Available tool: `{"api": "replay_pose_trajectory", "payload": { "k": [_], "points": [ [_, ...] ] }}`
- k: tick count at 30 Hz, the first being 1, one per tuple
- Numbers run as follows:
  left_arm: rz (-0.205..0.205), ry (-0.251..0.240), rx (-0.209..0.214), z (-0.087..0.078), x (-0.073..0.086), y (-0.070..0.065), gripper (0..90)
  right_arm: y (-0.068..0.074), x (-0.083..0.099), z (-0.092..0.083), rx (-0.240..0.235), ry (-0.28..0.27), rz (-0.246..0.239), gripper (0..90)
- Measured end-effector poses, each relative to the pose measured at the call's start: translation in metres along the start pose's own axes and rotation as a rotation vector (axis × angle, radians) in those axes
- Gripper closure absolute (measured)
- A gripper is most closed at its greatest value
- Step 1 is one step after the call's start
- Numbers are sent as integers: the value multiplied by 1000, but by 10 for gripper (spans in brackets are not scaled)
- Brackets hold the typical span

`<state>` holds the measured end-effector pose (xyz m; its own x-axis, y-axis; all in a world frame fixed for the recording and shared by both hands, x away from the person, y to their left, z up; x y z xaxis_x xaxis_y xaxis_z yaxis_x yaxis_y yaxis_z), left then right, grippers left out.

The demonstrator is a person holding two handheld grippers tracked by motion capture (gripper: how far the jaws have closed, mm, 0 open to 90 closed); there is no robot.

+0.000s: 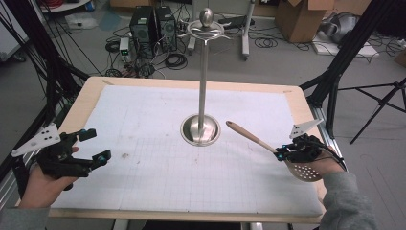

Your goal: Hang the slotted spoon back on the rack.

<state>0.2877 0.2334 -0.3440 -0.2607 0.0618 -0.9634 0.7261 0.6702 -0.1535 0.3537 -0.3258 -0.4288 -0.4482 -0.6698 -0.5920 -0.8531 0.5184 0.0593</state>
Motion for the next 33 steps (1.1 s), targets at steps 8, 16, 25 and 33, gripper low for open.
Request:
{"api": "replay_pose_trajectory", "payload": {
  "k": [8, 16, 25, 33],
  "points": [
    [1, 4, -2, 0, 1, 1, 41, -1, -5, -14, 0, -67, 18, 779],
    [6, -1, -2, -1, 0, 0, 41, 1, -14, -26, 6, -100, 30, 779],
    [1, -1, -2, -1, 0, 1, 41, 1, -26, -42, -2, -189, 42, 779],
    [-1, -5, -7, -4, -1, 1, 41, 1, -32, -54, -8, -252, 43, 779]
  ]
}}
Point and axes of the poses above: each handheld gripper's, and its own axes: z roughly forward along the jaws, x roughly out of its underside, y roughly to its left, the point moved 7 cm from there along z, roughly forward along the jaws
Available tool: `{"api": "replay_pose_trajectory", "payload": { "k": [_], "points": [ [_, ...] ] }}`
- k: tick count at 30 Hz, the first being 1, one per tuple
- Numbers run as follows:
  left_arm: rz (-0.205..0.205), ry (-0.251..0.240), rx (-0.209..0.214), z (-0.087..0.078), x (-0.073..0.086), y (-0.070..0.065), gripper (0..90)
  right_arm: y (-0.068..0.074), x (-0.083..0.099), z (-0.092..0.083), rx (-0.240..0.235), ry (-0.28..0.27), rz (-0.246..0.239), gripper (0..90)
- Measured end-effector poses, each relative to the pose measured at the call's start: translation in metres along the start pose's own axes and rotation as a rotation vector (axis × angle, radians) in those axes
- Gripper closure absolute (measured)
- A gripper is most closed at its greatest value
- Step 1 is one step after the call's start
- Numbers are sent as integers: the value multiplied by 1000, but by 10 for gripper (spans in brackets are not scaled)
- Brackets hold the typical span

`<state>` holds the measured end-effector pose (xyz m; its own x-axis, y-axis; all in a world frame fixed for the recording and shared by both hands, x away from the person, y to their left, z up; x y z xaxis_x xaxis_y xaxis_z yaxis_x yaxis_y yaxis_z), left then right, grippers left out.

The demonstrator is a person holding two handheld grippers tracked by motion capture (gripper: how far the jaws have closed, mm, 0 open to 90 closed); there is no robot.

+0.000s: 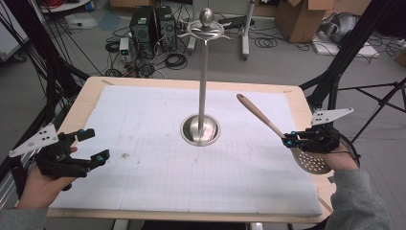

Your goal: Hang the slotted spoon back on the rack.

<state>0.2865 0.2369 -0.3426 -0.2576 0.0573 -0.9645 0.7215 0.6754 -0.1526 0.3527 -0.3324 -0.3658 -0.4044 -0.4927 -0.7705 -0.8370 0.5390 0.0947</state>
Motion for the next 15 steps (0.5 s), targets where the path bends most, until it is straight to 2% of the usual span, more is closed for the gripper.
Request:
{"api": "replay_pose_trajectory", "payload": {
  "k": [9, 15],
  "points": [
    [-4, -7, -1, -2, 0, 1, 41, 1, -11, -9, -4, -65, 13, 779],
    [-5, 5, 5, 2, 2, -1, 41, 4, -20, -10, -1, -84, -18, 779]
  ]
}}
Point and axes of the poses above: each handheld gripper's, and its own axes: z roughly forward along the jaws, x roughly out of its underside, y roughly to its left, the point moved 7 cm from there along z, roughly forward along the jaws
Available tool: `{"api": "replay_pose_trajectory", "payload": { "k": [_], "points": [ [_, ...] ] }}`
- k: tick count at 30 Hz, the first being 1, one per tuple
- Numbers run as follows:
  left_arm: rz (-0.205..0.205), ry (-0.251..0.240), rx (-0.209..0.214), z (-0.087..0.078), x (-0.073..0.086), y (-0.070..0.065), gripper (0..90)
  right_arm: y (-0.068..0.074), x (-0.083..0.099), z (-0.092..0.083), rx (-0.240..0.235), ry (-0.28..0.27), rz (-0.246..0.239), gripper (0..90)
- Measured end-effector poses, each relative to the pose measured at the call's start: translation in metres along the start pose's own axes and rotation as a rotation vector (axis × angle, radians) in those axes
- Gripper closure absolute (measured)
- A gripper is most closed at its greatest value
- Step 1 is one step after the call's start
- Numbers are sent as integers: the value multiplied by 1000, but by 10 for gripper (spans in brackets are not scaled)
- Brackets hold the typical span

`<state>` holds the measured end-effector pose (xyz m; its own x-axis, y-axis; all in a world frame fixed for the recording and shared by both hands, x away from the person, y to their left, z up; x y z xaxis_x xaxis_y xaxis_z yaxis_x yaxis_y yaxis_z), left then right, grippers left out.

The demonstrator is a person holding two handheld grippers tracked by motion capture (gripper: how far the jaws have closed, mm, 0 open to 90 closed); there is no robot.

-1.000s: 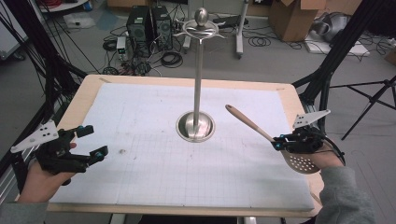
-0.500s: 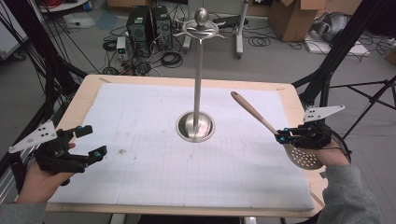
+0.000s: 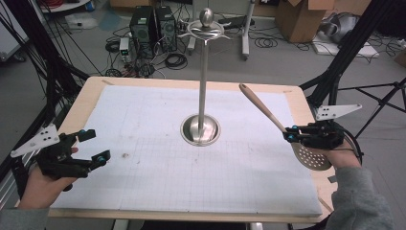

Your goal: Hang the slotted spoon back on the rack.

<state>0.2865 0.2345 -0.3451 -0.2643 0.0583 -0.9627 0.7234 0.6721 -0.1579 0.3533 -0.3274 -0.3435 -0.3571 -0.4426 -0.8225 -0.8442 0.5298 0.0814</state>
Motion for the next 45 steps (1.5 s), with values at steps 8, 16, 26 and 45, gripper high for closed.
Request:
{"api": "replay_pose_trajectory", "payload": {
  "k": [8, 16, 26, 45],
  "points": [
    [0, -2, -2, -1, 0, 1, 41, 2, -9, -3, 0, -22, -4, 779],
    [-1, -1, -1, -1, 0, 1, 41, 3, -18, -5, 7, -67, 8, 780],
    [3, -2, -5, -2, 0, 1, 41, 6, -28, -5, -7, -88, 6, 780],
    [1, -7, -8, -7, -1, 2, 41, 11, -47, -1, -24, -172, 1, 780]
  ]
}}
Point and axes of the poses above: each handheld gripper's, and its own axes: z roughly forward along the jaws, x roughly out of its underside, y roughly to its left, the point moved 7 cm from there along z, roughly forward along the jaws
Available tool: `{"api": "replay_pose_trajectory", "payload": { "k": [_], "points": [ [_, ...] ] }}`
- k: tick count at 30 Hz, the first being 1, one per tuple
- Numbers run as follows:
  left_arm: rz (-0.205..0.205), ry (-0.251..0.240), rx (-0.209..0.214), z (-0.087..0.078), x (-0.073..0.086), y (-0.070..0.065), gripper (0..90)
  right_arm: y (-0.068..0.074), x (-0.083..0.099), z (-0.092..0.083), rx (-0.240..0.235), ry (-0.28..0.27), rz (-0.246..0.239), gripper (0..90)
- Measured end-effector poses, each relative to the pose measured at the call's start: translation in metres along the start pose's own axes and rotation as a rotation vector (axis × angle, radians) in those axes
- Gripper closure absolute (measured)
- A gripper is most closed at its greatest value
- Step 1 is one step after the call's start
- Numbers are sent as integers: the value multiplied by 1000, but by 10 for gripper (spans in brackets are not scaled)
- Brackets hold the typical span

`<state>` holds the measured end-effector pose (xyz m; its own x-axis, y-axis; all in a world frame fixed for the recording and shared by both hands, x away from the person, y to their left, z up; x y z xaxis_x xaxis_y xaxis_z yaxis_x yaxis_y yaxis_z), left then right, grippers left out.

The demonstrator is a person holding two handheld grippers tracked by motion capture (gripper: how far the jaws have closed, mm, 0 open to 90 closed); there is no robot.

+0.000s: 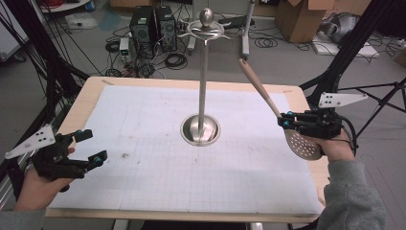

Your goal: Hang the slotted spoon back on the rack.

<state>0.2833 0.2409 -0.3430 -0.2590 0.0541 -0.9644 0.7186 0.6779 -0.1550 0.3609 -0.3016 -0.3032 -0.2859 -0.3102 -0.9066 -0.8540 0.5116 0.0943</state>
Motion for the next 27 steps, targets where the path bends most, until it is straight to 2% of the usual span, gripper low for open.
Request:
{"api": "replay_pose_trajectory", "payload": {
  "k": [4, 11, 13, 16, 22, 27],
  "points": [
    [2, 9, 0, 0, 2, 1, 41, 1, -1, 0, 1, -2, 10, 781],
    [-1, -1, 0, -2, 0, 1, 41, 4, -7, -1, -6, -23, -1, 780],
    [-4, -3, 1, -2, 0, 1, 41, 3, -9, 0, 5, -23, -13, 781],
    [-1, 5, 1, -1, 2, 2, 41, 3, -11, 3, 11, -15, -16, 781],
    [-3, 0, -1, -2, 1, 2, 41, 5, -17, 4, -1, -47, -15, 781],
    [-4, 6, 1, -1, 2, 2, 41, 5, -19, 7, 6, -46, -27, 781]
  ]
}}
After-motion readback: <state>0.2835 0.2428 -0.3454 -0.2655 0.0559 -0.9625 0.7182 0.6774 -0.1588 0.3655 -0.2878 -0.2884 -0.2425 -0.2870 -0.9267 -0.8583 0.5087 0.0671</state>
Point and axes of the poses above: each handheld gripper's, and its own axes: z roughly forward along the jaws, x roughly out of its underside, y roughly to its left, the point moved 7 cm from there along z, roughly forward along the jaws
